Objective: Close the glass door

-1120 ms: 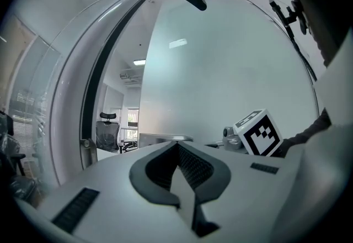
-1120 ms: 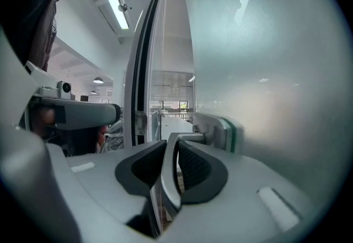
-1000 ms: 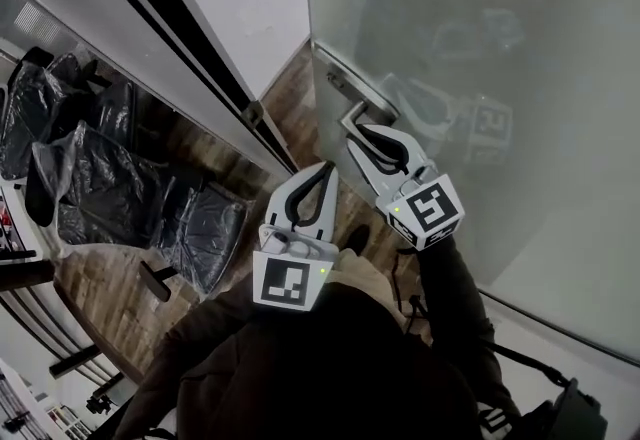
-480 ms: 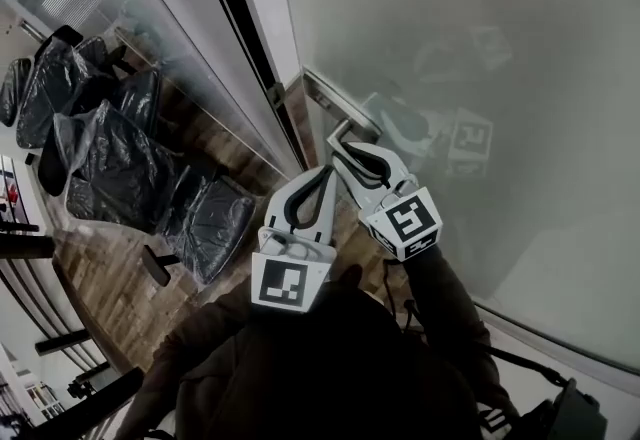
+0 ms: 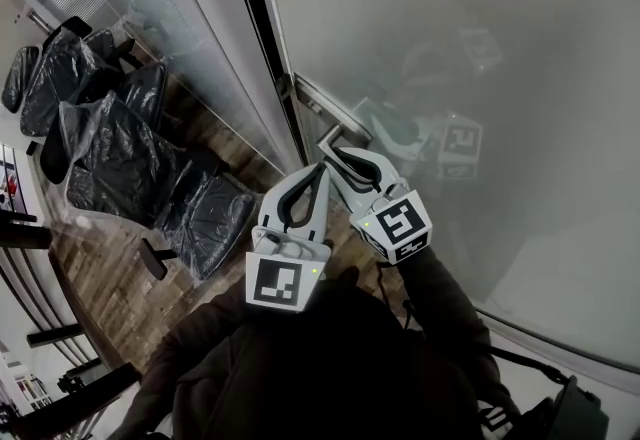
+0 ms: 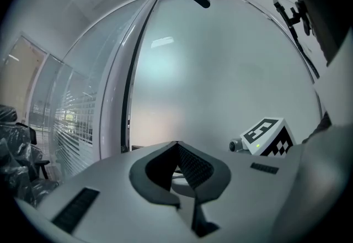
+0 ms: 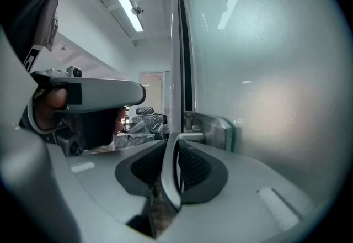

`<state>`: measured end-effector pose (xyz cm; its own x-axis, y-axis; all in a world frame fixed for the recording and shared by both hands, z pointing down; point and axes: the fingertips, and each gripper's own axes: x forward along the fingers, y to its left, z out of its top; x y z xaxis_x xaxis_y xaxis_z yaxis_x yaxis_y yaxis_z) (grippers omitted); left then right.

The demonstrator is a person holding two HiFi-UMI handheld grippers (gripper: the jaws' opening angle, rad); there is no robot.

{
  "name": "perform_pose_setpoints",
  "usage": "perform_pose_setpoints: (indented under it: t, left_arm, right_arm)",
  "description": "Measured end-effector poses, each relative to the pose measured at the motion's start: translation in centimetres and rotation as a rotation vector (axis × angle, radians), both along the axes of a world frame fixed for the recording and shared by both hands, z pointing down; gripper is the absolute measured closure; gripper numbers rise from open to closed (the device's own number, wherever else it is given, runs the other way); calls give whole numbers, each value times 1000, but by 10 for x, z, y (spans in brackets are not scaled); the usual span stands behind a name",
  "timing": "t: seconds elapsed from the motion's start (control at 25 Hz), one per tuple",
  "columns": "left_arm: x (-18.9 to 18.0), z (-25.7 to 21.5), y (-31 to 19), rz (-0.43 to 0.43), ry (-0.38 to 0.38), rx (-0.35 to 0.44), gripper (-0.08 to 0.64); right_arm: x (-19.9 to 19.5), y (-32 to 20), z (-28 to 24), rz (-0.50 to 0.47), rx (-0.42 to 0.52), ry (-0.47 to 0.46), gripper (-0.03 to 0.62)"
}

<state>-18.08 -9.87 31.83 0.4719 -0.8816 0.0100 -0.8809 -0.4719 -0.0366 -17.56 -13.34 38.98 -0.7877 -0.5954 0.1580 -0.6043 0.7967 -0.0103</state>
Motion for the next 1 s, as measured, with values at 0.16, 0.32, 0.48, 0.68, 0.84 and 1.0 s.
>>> perform_pose_setpoints:
  t: [0.16, 0.32, 0.48, 0.68, 0.84, 1.0]
  left_arm:
    - [2, -4, 1, 4, -4, 12, 563]
    - [-1, -4, 3, -1, -10, 12, 563]
    - [-1, -8, 2, 0, -7, 13, 563]
    - [0, -9, 2, 5, 0, 7, 563]
    - [0, -7, 2, 8, -4, 7, 563]
    - [-1, -3, 2, 10, -8, 5, 563]
  right_arm:
    - [-3, 4, 0, -7, -5, -3, 523]
    - [-5, 9, 1, -11, -12, -2, 523]
    - [-8, 12, -4, -13, -8, -4, 523]
    - [-9, 15, -6, -15, -10, -2, 523]
    - [-8, 14, -5, -11, -13, -3, 525]
    - [-8, 14, -3, -5, -25, -9, 528]
